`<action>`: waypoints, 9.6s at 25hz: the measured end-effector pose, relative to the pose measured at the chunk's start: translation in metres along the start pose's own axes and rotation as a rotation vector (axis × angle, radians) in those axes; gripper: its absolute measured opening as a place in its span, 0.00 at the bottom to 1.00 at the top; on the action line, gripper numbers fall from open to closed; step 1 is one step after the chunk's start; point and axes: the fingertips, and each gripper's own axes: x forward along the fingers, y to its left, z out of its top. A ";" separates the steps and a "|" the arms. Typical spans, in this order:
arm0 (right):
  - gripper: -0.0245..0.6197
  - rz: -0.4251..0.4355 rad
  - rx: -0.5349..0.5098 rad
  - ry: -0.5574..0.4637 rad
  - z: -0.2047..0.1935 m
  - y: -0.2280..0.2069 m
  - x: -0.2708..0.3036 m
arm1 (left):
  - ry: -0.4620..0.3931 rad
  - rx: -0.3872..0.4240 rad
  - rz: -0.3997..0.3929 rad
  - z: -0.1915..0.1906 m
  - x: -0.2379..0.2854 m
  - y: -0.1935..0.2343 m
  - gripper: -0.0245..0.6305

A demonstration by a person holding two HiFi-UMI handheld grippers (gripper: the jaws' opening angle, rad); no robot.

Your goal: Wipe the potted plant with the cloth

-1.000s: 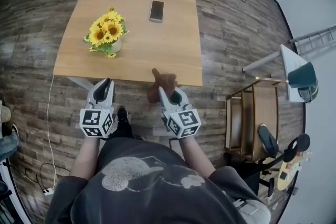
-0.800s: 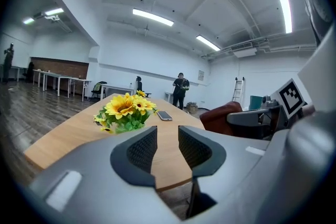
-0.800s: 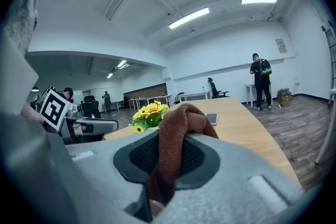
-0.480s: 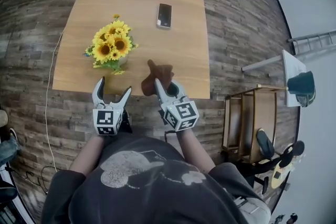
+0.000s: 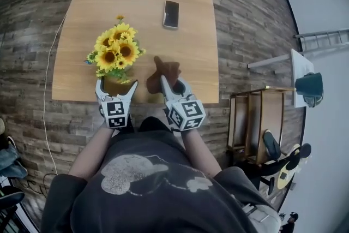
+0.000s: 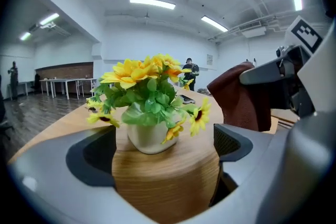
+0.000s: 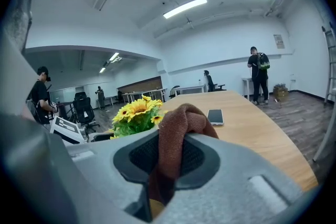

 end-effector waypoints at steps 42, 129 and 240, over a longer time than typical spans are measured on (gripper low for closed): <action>0.12 0.687 -0.219 0.256 -0.030 0.050 0.177 | 0.034 0.047 0.064 0.012 0.048 0.031 0.76; 0.12 0.745 -0.435 0.435 -0.069 0.019 0.095 | 0.095 0.216 -0.630 0.003 0.033 -0.025 0.80; 0.12 0.342 -0.173 0.348 -0.082 0.017 0.020 | 0.032 0.124 -0.530 0.001 0.022 -0.012 0.98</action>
